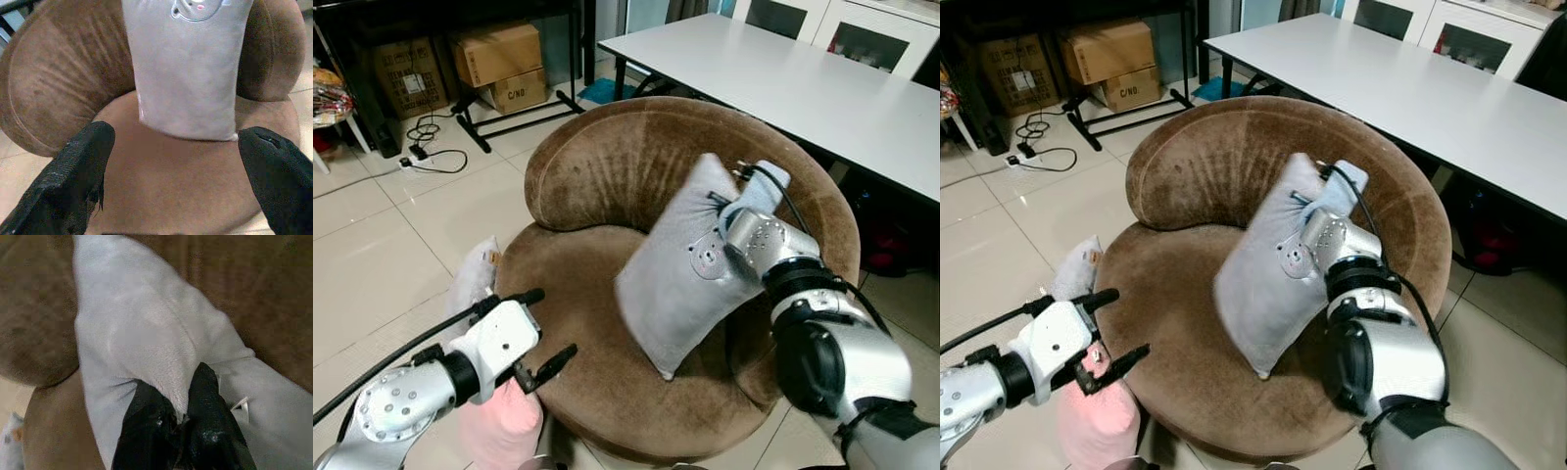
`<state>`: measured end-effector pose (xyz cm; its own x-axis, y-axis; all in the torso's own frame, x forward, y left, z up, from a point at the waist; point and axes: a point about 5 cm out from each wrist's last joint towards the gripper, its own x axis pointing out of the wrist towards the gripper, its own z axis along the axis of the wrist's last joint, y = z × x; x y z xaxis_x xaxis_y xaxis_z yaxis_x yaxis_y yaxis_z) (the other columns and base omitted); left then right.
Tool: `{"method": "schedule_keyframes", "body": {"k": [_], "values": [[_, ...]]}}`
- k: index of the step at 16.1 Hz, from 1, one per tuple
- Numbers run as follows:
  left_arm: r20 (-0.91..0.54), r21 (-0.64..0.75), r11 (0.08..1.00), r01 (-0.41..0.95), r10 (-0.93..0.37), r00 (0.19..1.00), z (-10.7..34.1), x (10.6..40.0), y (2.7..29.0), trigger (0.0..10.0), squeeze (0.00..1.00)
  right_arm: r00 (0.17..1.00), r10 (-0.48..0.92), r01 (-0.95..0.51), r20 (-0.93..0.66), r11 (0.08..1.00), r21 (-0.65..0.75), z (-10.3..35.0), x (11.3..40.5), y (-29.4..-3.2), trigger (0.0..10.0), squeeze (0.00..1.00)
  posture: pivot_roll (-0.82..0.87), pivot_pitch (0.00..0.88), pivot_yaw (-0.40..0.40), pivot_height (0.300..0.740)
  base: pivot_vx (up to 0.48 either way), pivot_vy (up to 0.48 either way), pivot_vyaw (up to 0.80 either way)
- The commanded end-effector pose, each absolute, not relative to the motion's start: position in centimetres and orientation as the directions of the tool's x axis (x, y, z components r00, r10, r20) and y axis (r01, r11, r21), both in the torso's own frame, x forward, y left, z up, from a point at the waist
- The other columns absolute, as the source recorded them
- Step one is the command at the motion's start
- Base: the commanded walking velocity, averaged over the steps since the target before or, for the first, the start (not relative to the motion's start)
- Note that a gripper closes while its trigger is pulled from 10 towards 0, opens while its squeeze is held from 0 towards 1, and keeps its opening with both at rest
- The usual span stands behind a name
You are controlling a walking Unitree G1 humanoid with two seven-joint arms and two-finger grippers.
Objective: Move the pillow to the sofa from floor
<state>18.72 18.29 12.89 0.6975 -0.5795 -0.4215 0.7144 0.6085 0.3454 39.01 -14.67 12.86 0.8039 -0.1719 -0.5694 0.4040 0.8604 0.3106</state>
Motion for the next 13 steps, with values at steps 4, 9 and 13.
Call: {"method": "schedule_keyframes", "body": {"k": [4,9,13], "values": [[-0.427,0.343,0.602,0.721,-0.584,0.691,13.3,18.3,18.4,10.0,0.00,0.773,-0.248,0.511,-0.584,0.789,0.341,12.3,38.8,-17.4,10.0,0.00,-0.02,0.000,-0.099,0.740,0.000,0.000,0.00],[-0.440,0.334,0.586,0.738,-0.595,0.672,13.1,18.3,18.2,10.0,0.00,0.793,-0.224,0.422,-0.566,0.873,0.245,11.3,38.5,-17.4,10.0,1.00,-0.02,0.000,-0.086,0.740,0.000,0.000,0.00],[-0.426,0.347,0.600,0.721,-0.584,0.691,13.2,18.6,18.2,10.0,0.00,0.814,-0.301,0.451,-0.496,0.867,0.213,12.7,38.9,-19.8,10.0,1.00,-0.03,0.000,-0.094,0.740,0.000,0.000,0.00]]}}
